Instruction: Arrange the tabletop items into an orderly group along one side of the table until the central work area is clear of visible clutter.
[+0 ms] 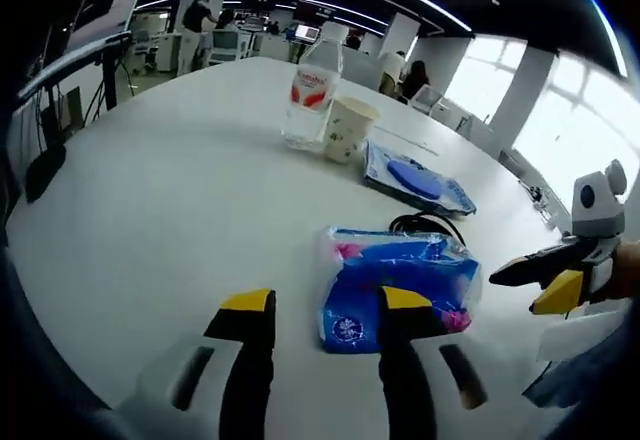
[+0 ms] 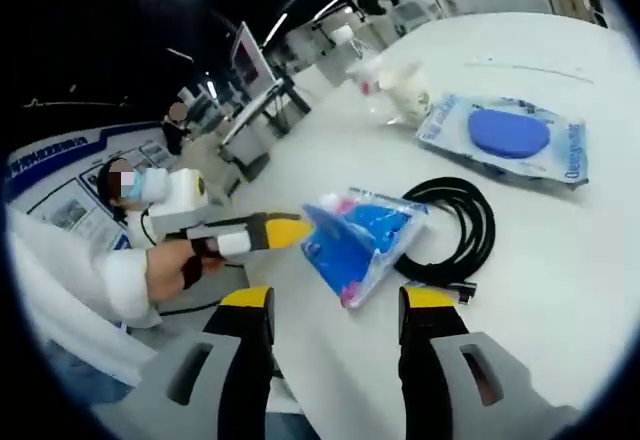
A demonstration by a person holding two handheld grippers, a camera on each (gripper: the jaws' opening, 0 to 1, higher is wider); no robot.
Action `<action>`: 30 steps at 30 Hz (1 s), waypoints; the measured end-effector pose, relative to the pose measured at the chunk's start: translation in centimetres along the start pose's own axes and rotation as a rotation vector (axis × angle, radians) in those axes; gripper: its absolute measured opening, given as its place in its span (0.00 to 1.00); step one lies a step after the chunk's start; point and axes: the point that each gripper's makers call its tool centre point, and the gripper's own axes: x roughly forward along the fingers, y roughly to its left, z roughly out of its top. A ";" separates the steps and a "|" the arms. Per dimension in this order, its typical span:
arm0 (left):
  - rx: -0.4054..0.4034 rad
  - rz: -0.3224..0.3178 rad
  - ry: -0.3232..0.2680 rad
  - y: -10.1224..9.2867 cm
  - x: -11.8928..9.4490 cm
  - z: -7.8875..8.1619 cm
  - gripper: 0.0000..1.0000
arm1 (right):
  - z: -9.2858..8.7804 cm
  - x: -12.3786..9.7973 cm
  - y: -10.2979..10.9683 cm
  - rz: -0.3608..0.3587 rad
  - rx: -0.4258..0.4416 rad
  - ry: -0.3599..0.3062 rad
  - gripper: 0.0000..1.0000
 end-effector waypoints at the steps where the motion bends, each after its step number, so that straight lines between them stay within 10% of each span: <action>1: -0.018 0.003 0.001 0.0 -0.1 -0.1 0.38 | 0.0 0.3 0.1 0.002 0.006 0.009 0.47; 10: -0.042 -0.043 0.040 -0.8 0.7 -1.3 0.23 | 0.0 1.7 -1.5 -0.078 0.019 0.074 0.45; 18: -0.008 -0.019 0.077 -0.6 0.8 -2.1 0.02 | -2.7 2.8 -2.7 -0.105 -0.045 0.212 0.06; 23: -0.032 -0.014 0.063 -0.8 0.3 -1.6 0.00 | -2.0 2.2 -2.8 -0.085 -0.011 0.181 0.00; 30: -0.027 -0.046 0.005 -2.5 -0.4 0.5 0.00 | 1.1 0.0 -3.7 -0.026 0.272 0.000 0.00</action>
